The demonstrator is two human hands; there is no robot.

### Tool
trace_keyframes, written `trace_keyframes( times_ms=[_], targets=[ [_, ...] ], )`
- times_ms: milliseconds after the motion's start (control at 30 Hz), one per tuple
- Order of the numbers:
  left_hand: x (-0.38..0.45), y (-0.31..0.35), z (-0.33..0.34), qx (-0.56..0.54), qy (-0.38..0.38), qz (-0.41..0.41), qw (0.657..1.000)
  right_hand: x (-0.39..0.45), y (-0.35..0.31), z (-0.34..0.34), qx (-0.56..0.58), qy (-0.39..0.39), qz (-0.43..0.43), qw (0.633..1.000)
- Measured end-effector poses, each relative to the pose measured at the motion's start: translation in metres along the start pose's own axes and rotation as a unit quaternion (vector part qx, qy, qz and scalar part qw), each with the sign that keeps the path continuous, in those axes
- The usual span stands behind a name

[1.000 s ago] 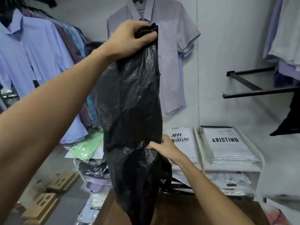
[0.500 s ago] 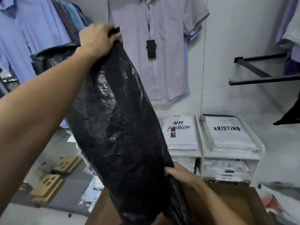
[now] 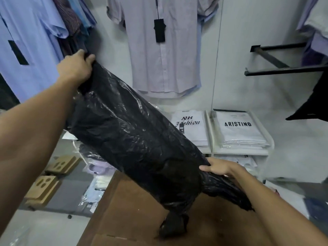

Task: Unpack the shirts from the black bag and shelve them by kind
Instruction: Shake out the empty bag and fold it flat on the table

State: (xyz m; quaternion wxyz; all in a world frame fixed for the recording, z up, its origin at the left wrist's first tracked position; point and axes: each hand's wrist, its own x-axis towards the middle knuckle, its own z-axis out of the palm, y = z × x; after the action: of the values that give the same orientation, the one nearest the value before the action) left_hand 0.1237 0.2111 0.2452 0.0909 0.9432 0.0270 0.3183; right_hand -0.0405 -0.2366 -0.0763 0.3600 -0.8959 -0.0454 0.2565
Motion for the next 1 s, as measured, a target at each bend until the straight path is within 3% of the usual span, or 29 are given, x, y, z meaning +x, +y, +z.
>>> trace_keyframes(
  times_ms=[100, 200, 300, 433, 567, 700, 800, 900, 967, 1000],
  targets=[
    [-0.012, -0.005, 0.014, -0.003, -0.024, -0.025, 0.999, -0.005, 0.021, -0.011, 0.005, 0.019, 0.014, 1.000],
    [-0.026, -0.018, 0.034, 0.005, -0.076, -0.045, 0.996, -0.007, 0.053, -0.026, -0.042, -0.016, 0.023, 0.999],
    [-0.046, -0.033, 0.065, 0.003, -0.139, -0.069, 0.988, -0.020, 0.051, -0.046, -0.103, -0.059, 0.088, 0.989],
    [-0.086, -0.052, 0.128, -0.024, -0.208, -0.114, 0.971, -0.016, 0.050, -0.070, -0.228, -0.085, 0.213, 0.946],
    [-0.141, -0.084, 0.203, -0.056, -0.265, -0.181, 0.945, 0.007, 0.071, -0.051, -0.308, 0.015, 0.223, 0.925],
    [-0.210, -0.110, 0.266, -0.061, -0.314, -0.248, 0.914, 0.025, 0.090, -0.004, -0.373, 0.043, 0.270, 0.887],
    [-0.245, -0.113, 0.289, -0.076, -0.309, -0.298, 0.900, 0.042, 0.096, 0.025, -0.355, 0.108, 0.288, 0.883],
    [-0.264, -0.116, 0.308, -0.100, -0.300, -0.322, 0.892, 0.062, 0.101, 0.052, -0.320, 0.243, 0.243, 0.883],
    [-0.272, -0.117, 0.324, -0.122, -0.299, -0.315, 0.892, 0.072, 0.094, 0.070, -0.274, 0.347, 0.173, 0.880],
    [-0.275, -0.115, 0.332, -0.122, -0.294, -0.313, 0.895, 0.077, 0.086, 0.078, -0.259, 0.363, 0.136, 0.885]
  ],
)
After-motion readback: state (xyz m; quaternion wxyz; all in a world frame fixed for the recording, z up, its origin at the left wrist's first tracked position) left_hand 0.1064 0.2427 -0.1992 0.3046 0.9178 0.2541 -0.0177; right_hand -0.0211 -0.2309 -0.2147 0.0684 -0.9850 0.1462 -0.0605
